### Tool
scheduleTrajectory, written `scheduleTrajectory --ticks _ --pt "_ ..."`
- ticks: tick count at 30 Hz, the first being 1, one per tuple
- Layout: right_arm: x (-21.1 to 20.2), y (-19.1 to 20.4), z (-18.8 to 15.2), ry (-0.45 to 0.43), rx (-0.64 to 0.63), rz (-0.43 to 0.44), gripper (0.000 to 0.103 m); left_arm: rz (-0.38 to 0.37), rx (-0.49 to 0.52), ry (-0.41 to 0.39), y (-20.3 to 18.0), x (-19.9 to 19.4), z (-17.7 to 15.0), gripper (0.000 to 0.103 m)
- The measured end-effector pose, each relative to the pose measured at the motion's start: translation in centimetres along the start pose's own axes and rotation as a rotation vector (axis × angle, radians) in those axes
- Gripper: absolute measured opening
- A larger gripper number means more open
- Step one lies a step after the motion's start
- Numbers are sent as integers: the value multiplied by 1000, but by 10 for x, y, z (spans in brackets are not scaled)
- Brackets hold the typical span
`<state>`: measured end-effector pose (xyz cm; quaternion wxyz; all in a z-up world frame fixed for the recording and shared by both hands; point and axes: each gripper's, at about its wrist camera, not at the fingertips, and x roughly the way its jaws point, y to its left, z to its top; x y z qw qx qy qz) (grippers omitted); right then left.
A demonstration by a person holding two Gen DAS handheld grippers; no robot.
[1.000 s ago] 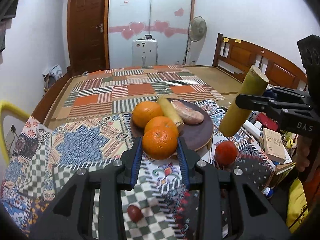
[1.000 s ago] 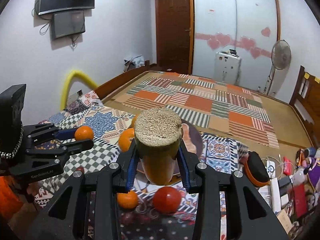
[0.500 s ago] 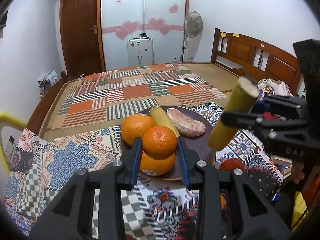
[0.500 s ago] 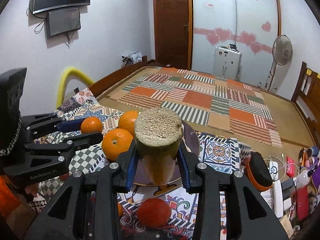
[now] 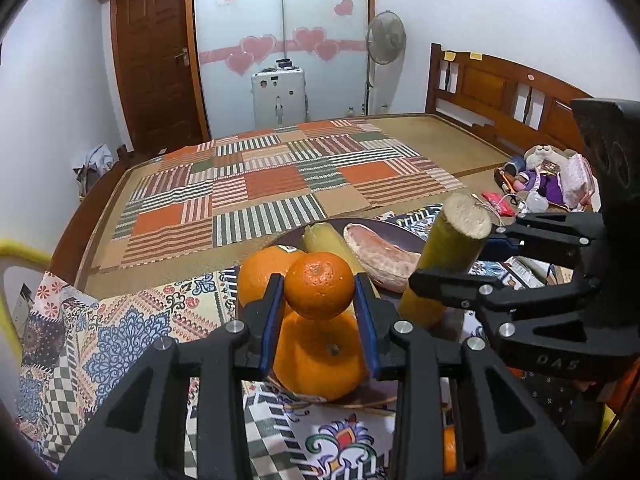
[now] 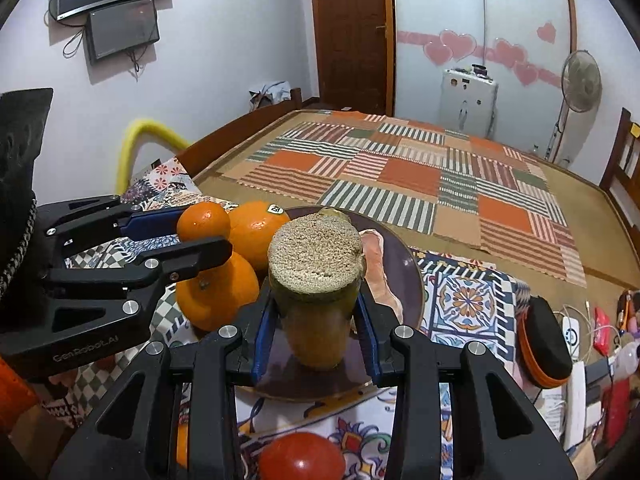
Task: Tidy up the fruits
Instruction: 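Lower the tangerine onto the plate with left tool while right tool sets the yellow fruit beside it, then open both tools and withdraw them from the plate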
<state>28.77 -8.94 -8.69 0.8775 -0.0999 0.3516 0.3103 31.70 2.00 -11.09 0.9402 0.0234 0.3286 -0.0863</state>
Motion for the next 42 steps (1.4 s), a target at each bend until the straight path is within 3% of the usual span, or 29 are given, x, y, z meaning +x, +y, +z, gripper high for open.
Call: scheduleTrajectory --ticks 16,26,34,42 --pt "23 -11 15 -3 47 24 34 -25 -3 53 5 28 6 34" --pt "46 -14 13 76 53 30 34 -27 8 64 4 32 2 34" --pt "36 -12 14 58 31 -10 42 -30 13 66 1 33 2 41" --pt "17 -16 16 19 41 -36 43 -29 6 66 2 25 0 41"
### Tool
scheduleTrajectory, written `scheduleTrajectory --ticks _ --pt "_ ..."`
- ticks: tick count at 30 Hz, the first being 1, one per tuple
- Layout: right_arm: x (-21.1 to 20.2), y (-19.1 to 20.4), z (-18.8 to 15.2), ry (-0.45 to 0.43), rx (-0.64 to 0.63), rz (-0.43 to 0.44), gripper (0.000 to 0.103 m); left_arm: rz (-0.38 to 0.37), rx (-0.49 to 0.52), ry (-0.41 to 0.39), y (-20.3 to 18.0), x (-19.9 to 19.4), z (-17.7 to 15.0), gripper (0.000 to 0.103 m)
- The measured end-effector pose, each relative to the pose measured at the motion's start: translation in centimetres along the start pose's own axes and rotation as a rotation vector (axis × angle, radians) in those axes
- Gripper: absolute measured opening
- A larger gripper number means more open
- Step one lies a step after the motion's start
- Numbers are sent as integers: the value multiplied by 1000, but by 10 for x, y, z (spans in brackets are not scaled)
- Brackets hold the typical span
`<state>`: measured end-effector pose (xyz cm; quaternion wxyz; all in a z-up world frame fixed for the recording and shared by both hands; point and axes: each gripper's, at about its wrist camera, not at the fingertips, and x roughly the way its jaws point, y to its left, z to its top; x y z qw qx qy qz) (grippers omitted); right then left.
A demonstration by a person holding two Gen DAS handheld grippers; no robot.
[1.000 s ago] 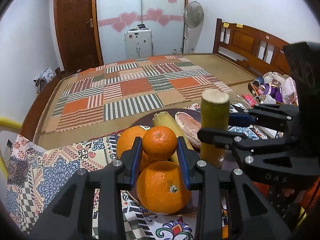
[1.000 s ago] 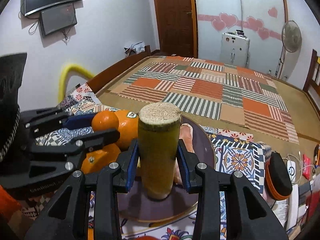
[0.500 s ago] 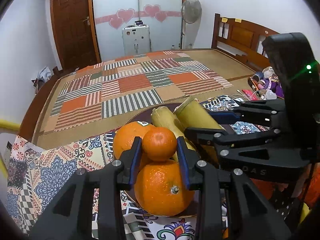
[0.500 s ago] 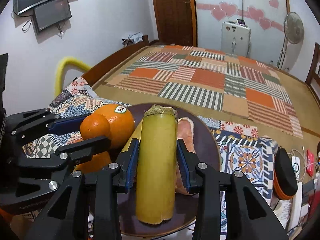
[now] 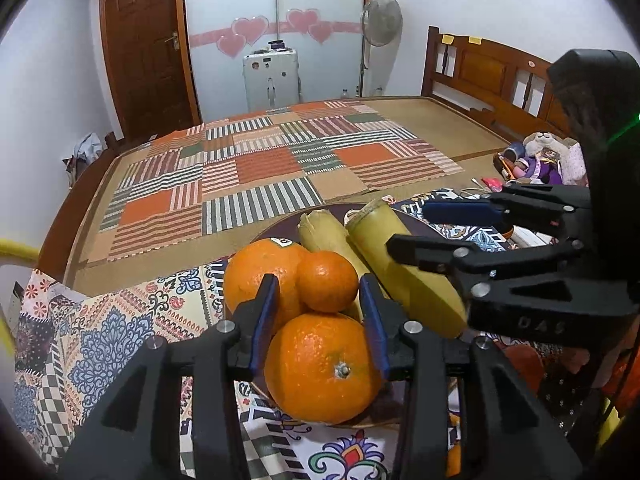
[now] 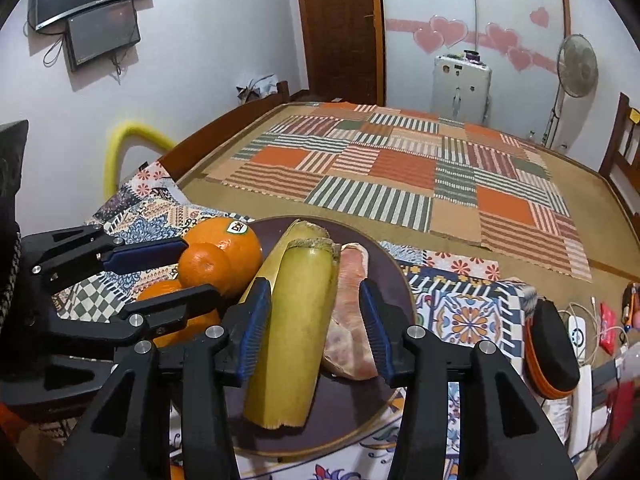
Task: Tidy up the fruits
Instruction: 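Open both tools and withdraw them from the plate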
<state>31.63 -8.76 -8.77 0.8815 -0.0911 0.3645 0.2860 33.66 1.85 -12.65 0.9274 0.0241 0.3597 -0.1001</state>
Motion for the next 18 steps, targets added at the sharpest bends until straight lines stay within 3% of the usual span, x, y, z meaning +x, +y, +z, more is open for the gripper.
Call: scheduleTrajectory --ticks 18 --pt "-84 36 -24 -118 -55 -76 46 48 -64 -84 6 -93 -23 43"
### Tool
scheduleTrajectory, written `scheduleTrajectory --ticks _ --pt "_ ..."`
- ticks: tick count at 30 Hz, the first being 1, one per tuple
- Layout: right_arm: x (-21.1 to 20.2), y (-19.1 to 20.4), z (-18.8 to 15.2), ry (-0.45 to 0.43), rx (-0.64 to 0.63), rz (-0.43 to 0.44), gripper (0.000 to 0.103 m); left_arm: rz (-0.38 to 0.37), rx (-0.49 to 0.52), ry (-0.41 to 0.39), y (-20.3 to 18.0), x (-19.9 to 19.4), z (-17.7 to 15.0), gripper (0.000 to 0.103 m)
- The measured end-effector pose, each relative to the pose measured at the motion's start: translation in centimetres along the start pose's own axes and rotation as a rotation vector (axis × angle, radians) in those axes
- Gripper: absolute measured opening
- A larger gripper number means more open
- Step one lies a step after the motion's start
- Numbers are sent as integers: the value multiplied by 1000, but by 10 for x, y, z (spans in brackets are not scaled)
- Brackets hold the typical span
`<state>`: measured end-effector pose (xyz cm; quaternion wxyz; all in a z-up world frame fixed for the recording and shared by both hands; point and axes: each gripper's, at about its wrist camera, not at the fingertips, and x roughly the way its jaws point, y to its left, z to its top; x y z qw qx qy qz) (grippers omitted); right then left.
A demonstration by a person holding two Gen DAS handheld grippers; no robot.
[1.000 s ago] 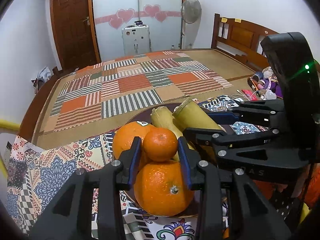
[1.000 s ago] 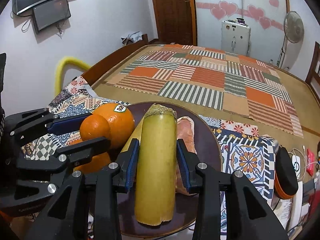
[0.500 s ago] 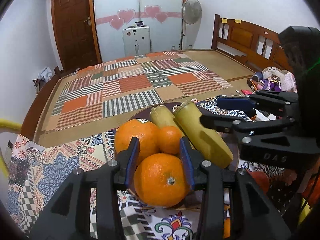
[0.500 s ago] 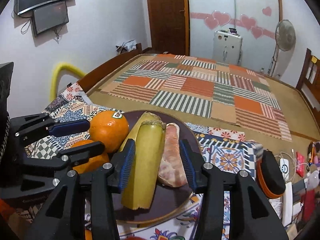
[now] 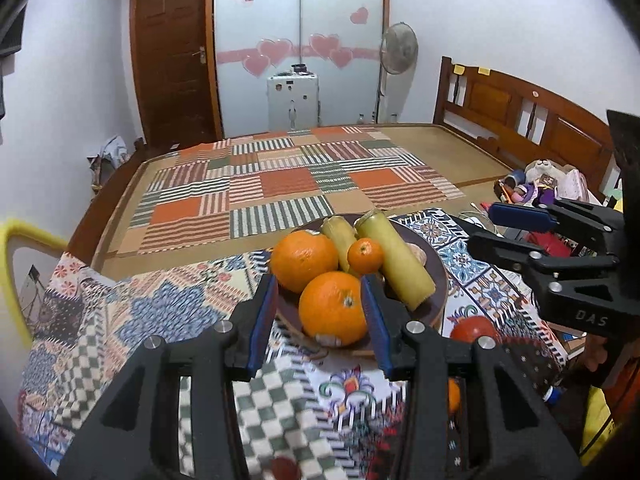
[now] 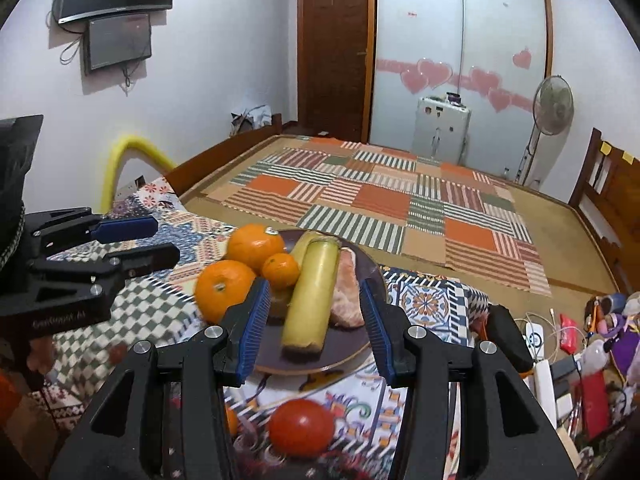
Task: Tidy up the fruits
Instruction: 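Open both tools and withdraw them from the plate, then grasp a dark-red date with left tool while right tool grasps the red tomato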
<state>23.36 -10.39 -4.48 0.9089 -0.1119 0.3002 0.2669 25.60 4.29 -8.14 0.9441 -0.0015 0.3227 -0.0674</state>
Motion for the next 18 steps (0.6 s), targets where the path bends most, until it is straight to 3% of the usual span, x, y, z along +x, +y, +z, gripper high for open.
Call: scheduleTrajectory --ticks 10,18 --pt "-20 8 -30 -2 36 8 49 22 -36 -21 14 -45 -31 55" --pt "-15 8 -59 43 32 -39 53 22 -79 38 24 -44 -67 57"
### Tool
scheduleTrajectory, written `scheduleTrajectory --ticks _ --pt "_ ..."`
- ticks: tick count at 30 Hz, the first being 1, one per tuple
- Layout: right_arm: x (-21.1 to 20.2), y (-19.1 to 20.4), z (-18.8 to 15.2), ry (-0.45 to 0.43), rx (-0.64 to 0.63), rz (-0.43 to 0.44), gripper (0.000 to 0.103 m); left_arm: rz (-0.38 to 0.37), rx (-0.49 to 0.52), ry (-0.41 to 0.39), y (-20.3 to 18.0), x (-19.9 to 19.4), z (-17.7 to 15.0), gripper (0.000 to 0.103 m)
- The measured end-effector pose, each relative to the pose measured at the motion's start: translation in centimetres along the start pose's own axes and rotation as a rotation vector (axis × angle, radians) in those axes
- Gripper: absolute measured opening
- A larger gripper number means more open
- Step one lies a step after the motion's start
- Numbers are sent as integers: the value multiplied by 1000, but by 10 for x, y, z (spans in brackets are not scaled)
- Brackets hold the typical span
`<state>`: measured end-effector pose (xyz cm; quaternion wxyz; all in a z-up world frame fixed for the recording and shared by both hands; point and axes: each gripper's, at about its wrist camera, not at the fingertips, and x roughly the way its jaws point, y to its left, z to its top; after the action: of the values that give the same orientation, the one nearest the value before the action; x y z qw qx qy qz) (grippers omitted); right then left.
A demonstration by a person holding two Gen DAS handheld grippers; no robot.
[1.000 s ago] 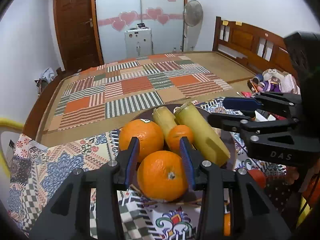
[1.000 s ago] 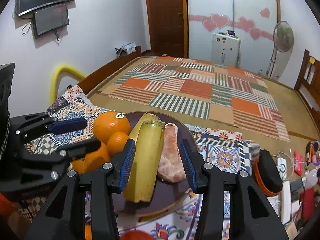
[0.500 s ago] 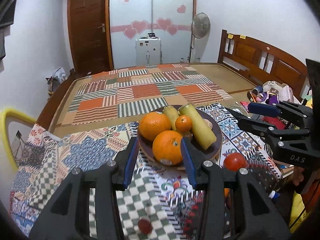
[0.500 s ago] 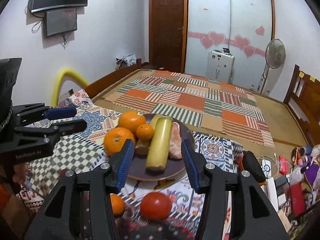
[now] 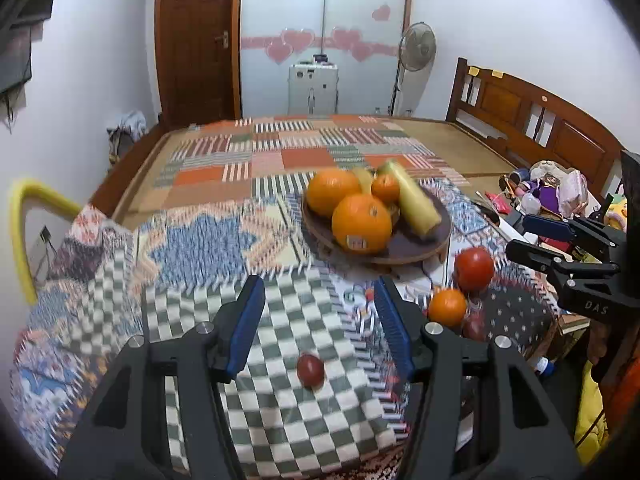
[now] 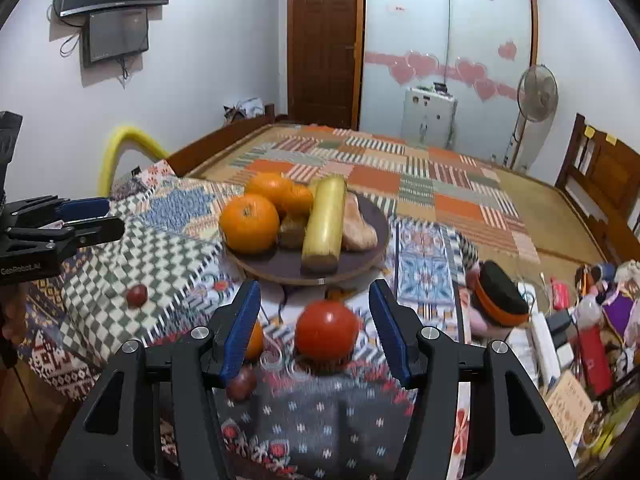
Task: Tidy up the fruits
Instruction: 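Grasp a dark-red date with left tool while right tool grasps the red tomato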
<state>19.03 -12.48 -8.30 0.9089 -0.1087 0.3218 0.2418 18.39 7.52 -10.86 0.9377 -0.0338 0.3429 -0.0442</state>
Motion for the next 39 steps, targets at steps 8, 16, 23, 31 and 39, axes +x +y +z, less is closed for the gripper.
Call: scheduleTrajectory --ticks 8,16,23,31,39 --pt "9 -6 -17 45 -15 -36 55 1 -21 71 7 21 -35 57" --pt "32 -3 -23 103 -20 -11 58 -41 -79 124 16 42 -52 57" --pt "47 -4 -21 115 -11 -3 58 -46 -50 125 11 48 -55 48" --pt "56 -4 -27 136 1 33 58 6 -14 110 7 53 -58 37" --pt "56 -7 -30 142 34 64 47 26 3 85 5 50 -63 18"
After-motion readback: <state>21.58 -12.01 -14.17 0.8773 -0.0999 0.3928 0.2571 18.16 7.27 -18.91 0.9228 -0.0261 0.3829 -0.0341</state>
